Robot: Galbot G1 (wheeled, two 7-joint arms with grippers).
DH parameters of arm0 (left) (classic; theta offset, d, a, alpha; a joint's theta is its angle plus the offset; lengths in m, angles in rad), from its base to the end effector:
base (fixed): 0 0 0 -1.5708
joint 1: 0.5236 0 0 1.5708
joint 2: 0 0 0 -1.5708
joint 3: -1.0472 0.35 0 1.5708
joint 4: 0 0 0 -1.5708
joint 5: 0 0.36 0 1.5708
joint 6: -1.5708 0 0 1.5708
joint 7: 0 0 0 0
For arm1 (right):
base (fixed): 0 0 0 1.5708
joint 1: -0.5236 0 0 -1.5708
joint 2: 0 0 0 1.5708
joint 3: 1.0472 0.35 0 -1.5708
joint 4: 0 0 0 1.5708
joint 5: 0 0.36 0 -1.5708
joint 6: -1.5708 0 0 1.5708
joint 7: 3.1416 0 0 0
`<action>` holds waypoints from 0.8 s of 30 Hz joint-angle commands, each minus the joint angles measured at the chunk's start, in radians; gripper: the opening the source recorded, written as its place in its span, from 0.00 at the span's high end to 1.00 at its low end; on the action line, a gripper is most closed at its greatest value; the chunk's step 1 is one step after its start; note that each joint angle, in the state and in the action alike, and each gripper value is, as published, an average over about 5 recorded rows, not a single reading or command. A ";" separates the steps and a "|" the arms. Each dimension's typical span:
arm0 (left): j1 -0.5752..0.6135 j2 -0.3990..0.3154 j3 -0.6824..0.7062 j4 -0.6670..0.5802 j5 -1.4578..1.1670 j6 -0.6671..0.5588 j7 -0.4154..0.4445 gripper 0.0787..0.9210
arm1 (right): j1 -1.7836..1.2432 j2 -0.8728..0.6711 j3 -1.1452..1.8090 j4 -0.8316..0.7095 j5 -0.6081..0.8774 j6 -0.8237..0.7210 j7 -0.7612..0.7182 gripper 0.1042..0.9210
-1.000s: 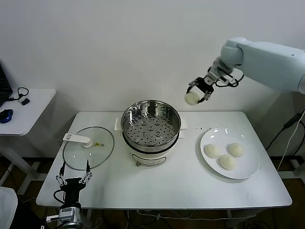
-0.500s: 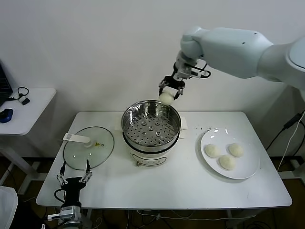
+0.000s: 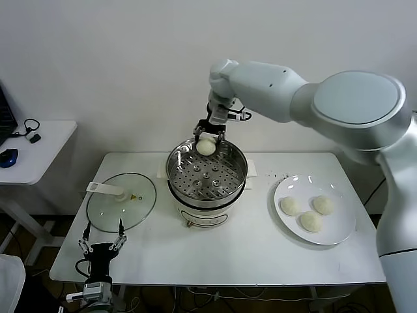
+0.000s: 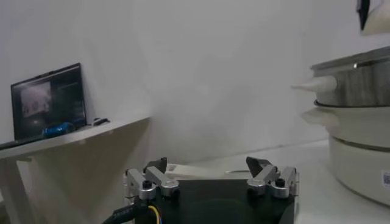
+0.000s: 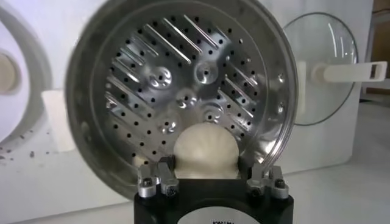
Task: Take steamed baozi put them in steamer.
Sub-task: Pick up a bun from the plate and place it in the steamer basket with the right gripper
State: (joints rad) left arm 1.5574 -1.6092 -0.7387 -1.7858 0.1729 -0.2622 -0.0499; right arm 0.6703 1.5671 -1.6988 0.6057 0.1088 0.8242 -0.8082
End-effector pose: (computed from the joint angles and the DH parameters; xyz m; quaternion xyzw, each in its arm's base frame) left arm 0.1651 0.0645 -0.4085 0.1040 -0.9873 -0.1170 0.0249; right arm 0.6578 0.1606 -0.0285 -0.6331 0.1223 -0.7640 0.0233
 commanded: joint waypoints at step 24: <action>-0.011 -0.049 0.000 0.020 0.006 -0.007 0.000 0.12 | -0.161 0.065 0.083 -0.186 -0.095 0.048 0.011 0.28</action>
State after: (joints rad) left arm 1.5467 -1.6092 -0.7384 -1.7671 0.1791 -0.2688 -0.0497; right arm 0.5266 1.6090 -1.6297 0.4435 0.0236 0.8237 -0.8005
